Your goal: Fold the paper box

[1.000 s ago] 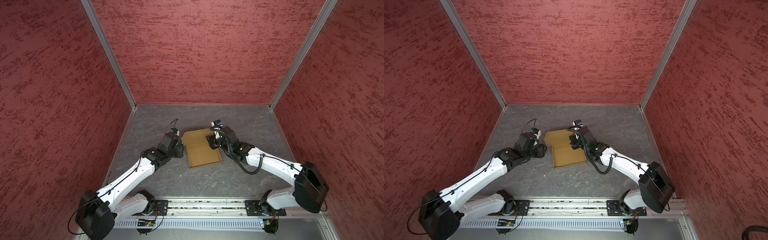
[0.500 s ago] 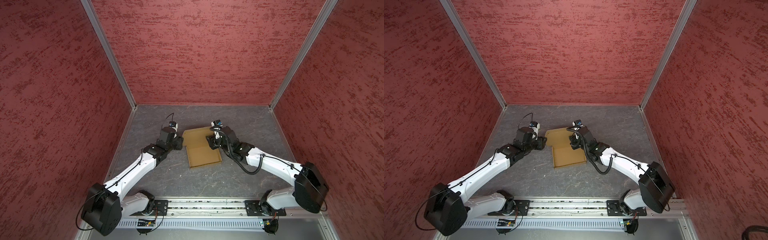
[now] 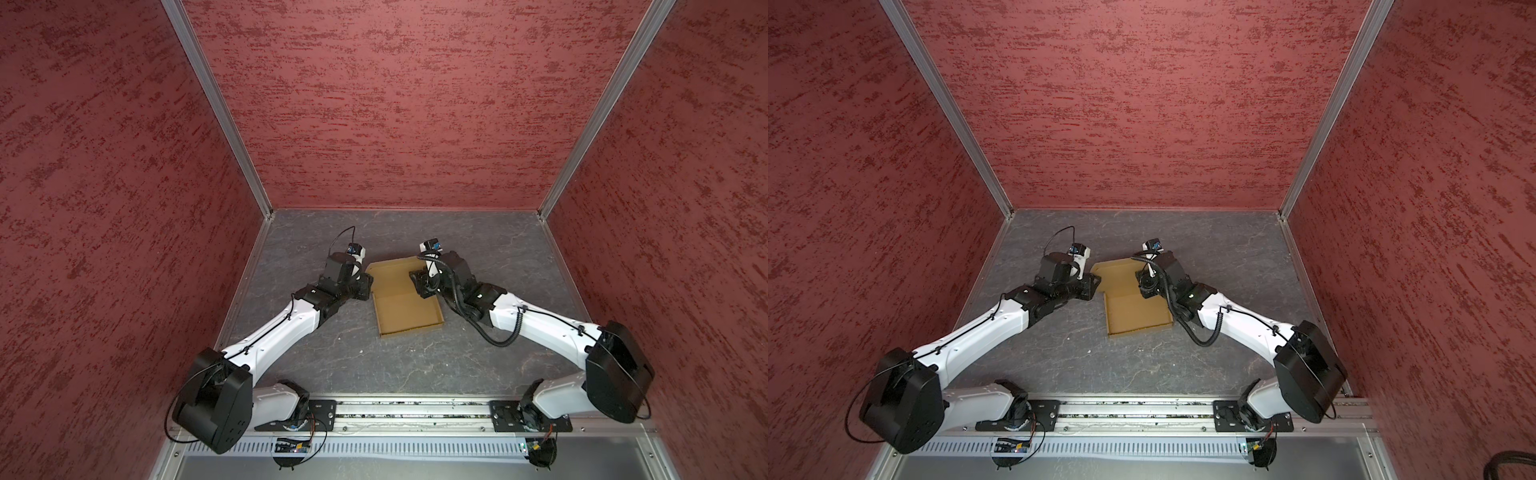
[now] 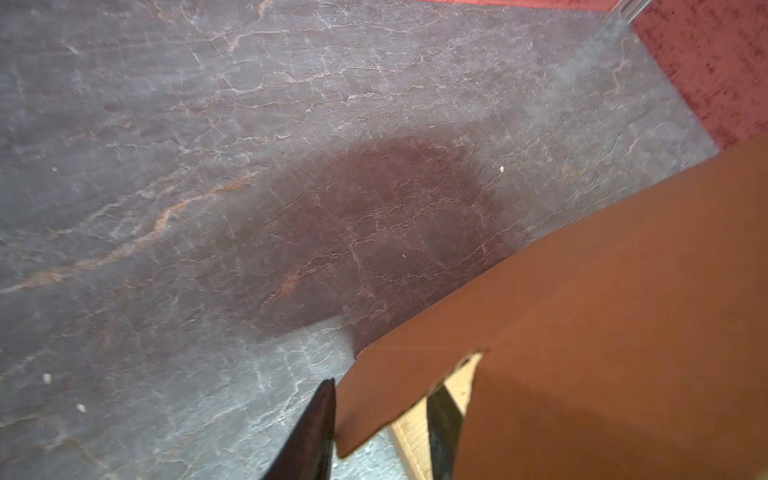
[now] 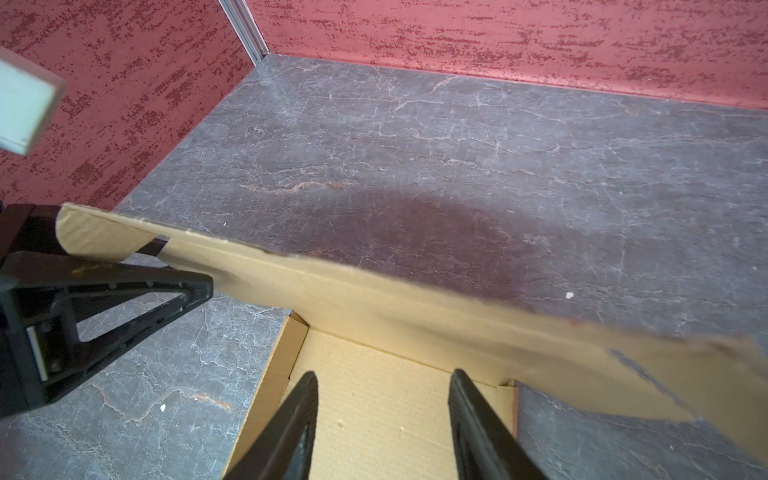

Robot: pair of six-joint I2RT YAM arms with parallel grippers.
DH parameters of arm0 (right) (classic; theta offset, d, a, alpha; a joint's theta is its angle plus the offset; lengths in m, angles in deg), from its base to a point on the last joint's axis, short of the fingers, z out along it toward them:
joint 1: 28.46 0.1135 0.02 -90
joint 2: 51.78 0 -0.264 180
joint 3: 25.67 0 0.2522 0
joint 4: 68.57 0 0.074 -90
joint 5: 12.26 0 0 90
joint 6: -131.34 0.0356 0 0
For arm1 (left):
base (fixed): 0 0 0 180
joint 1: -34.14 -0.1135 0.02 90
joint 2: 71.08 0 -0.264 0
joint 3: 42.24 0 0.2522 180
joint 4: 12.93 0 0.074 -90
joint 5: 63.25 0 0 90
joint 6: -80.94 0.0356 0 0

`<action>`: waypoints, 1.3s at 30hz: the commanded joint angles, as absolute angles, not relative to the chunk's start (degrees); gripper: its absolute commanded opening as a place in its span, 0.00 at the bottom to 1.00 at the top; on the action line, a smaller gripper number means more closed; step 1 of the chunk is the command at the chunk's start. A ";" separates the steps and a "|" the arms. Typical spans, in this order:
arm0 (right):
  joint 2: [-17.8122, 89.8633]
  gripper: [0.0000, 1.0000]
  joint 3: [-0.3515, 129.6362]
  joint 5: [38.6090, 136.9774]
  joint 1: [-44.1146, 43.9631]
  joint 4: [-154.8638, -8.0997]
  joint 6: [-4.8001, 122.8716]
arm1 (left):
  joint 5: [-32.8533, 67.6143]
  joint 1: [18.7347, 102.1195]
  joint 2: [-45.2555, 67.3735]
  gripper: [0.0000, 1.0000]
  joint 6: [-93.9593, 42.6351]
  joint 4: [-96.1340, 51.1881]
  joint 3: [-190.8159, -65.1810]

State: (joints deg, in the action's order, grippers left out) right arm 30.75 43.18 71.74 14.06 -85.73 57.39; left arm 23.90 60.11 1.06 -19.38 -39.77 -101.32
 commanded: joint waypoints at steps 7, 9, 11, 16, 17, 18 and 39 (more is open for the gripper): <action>30.98 0.52 44.85 71.99 13.82 -86.41 58.12 | 23.17 59.76 1.32 0.20 -18.83 -38.19 -102.27; 30.27 0.54 44.37 71.40 13.73 -86.72 58.08 | 23.22 59.72 1.31 0.17 -18.77 -38.29 -102.31; 29.09 0.56 43.75 70.54 13.58 -87.31 57.64 | 23.33 59.73 1.33 0.16 -18.58 -38.21 -102.16; 24.65 0.58 41.36 69.83 11.12 -89.82 56.37 | 22.93 59.78 1.56 0.15 -17.75 -38.04 -102.34; 23.74 0.58 40.76 69.72 10.37 -90.15 56.12 | 22.81 59.74 1.60 0.15 -17.55 -38.04 -102.48; 22.55 0.59 40.10 69.82 9.15 -90.53 55.80 | 22.70 59.76 1.60 0.15 -17.41 -38.05 -102.56; 31.15 0.64 41.41 98.03 -10.30 -83.49 41.79 | 21.04 59.98 2.74 0.13 -13.24 -38.41 -104.17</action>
